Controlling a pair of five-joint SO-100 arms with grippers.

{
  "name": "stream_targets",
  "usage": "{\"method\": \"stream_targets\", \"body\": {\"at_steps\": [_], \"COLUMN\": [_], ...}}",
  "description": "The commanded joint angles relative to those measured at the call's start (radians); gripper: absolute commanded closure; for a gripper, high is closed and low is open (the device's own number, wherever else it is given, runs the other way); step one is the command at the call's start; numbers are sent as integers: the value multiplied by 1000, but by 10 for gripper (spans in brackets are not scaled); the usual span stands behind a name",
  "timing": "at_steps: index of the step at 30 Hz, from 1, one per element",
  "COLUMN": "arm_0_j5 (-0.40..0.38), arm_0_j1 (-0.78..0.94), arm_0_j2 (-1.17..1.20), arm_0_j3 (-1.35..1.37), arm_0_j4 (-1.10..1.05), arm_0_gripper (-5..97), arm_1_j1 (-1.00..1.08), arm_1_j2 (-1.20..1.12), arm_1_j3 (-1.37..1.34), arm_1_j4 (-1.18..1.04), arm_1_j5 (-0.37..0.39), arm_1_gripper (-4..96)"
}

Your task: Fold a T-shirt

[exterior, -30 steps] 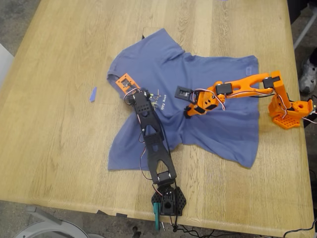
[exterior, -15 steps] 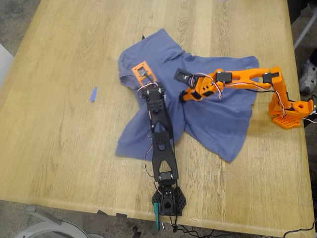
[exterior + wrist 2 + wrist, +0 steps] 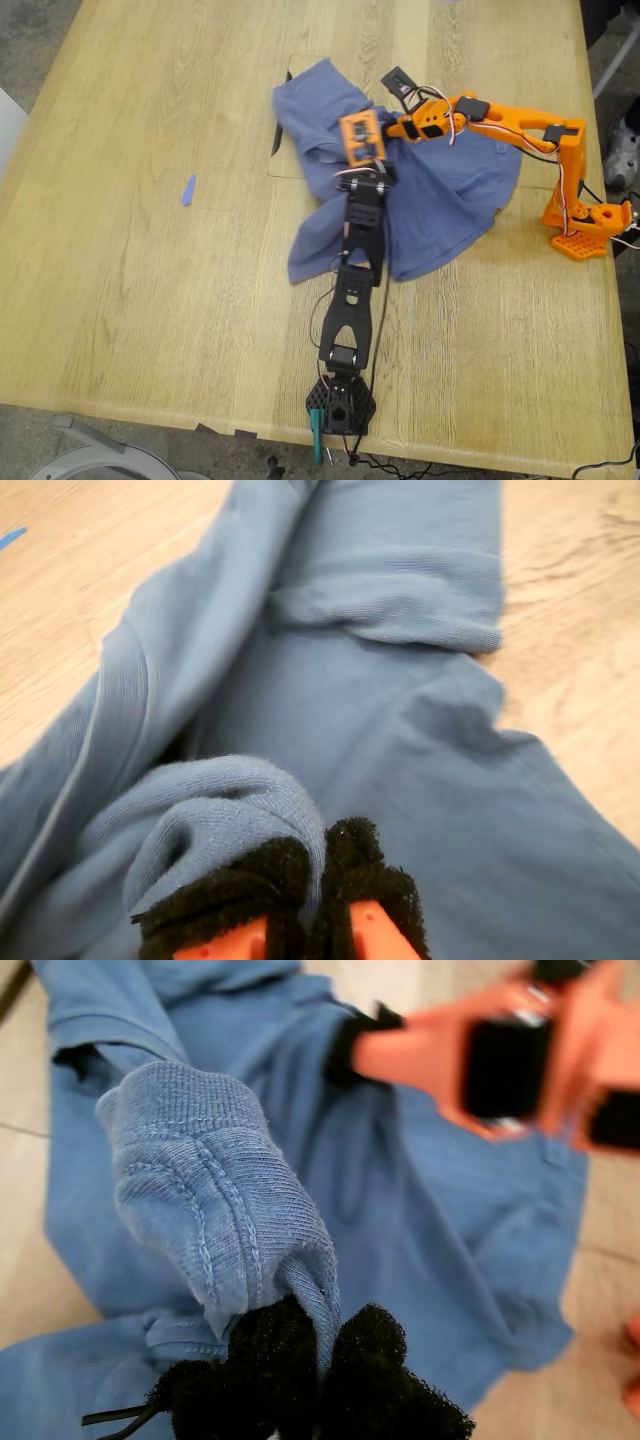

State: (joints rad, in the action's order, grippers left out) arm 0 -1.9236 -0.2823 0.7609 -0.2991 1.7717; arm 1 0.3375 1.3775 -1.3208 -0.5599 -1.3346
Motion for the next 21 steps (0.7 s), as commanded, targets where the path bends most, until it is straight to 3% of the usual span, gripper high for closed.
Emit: {"method": "stream_targets", "body": {"at_steps": [1, 9, 21], "arm_0_j5": [11, 8, 3], "arm_0_j1": [-117, -293, -405], "arm_0_j2": [126, -11, -281], "arm_0_j3": [-35, -37, -37], "arm_0_j4": [-58, -192, -380], "arm_0_gripper": [918, 918, 918], "arm_1_j1": [46, 152, 344], "arm_1_j2": [123, 310, 531], "arm_1_j3": [-87, -485, -807], "arm_1_j4": [58, 215, 287], "arm_1_j5": [0, 3, 6], "arm_1_gripper": [913, 913, 913]}}
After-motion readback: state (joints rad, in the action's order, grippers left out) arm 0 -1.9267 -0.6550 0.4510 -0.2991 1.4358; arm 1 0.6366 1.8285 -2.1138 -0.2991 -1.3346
